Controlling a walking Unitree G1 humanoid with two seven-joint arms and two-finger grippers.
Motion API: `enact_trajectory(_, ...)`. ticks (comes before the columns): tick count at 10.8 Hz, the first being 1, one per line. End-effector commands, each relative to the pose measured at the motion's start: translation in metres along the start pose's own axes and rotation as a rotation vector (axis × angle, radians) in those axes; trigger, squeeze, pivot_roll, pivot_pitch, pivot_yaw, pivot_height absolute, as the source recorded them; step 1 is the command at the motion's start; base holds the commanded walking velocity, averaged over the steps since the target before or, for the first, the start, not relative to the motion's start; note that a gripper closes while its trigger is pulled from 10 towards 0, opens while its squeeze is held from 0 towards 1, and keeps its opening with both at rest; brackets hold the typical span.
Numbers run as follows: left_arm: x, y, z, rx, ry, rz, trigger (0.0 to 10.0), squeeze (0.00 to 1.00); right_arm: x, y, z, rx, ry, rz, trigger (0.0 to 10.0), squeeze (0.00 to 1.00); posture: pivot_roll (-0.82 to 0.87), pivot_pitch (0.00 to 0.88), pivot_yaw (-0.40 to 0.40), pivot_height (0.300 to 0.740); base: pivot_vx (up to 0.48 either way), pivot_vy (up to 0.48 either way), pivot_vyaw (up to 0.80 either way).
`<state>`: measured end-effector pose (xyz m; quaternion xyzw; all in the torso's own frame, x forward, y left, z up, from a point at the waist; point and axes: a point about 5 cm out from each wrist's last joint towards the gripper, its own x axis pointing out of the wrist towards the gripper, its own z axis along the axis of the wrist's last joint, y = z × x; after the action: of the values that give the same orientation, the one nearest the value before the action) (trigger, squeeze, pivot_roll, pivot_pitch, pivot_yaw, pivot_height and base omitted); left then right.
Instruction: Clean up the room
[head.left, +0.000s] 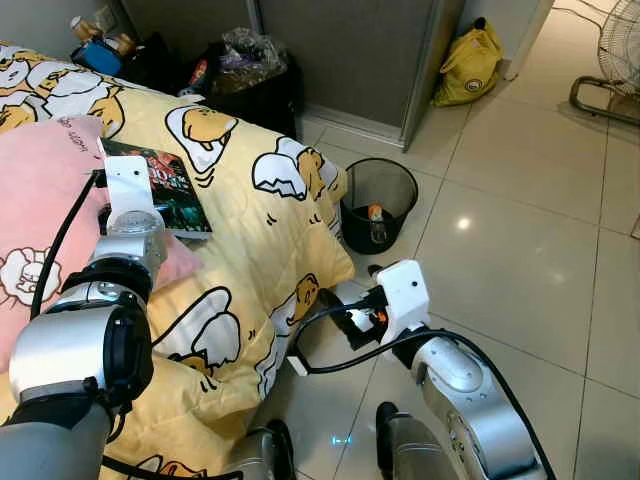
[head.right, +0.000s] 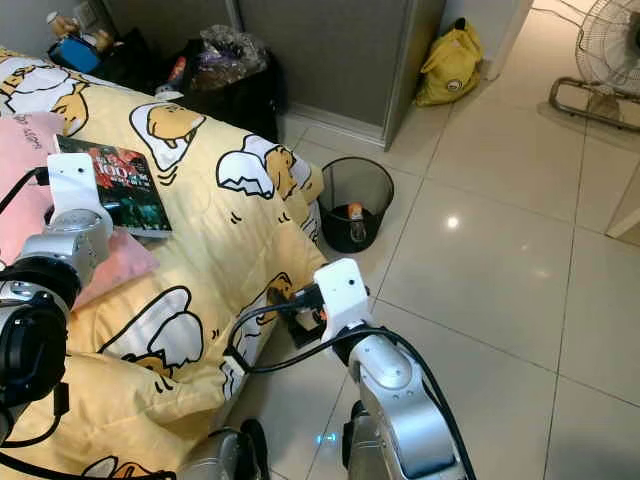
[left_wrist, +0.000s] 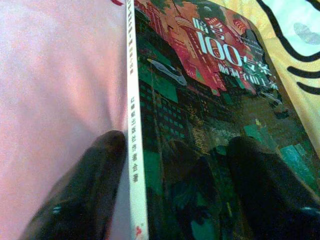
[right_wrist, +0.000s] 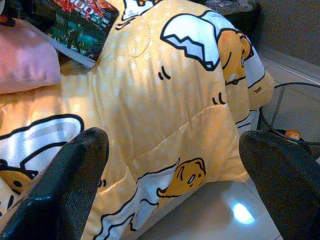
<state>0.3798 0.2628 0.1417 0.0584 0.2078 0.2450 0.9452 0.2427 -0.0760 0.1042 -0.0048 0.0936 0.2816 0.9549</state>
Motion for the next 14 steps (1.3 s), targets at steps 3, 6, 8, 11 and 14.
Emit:
enact_trajectory(3, 0.003, 0.011, -0.01, -0.021, 0.025, 0.01, 0.0, 0.0, -0.002, 0.005, 0.001, 0.01, 0.006, 0.027, 10.0, 0.0, -0.26, 0.258, 0.103, 0.74, 0.0, 0.0, 0.0)
enact_trajectory(6, 0.003, 0.01, -0.011, -0.056, 0.026, -0.019, 0.0, 0.0, -0.002, 0.005, -0.001, 0.013, 0.009, 0.031, 10.0, 0.0, -0.26, 0.243, 0.101, 0.74, 0.0, 0.0, 0.0)
enact_trajectory(8, 0.002, 0.007, -0.015, -0.109, 0.033, -0.043, 0.0, 0.0, -0.001, 0.004, -0.002, 0.014, 0.014, 0.033, 10.0, 0.0, -0.26, 0.224, 0.098, 0.74, 0.0, 0.0, 0.0)
enact_trajectory(11, 0.001, 0.001, -0.011, -0.126, 0.01, -0.086, 0.0, 0.0, 0.0, 0.004, -0.003, 0.016, 0.015, 0.034, 10.0, 0.0, -0.25, 0.213, 0.095, 0.74, 0.0, 0.0, 0.0)
enact_trajectory(14, 0.0, -0.004, 0.012, -0.2, -0.095, -0.158, 0.0, 0.0, 0.002, 0.002, -0.002, 0.014, 0.012, 0.034, 10.0, 0.0, -0.25, 0.211, 0.094, 0.74, 0.0, 0.0, 0.0)
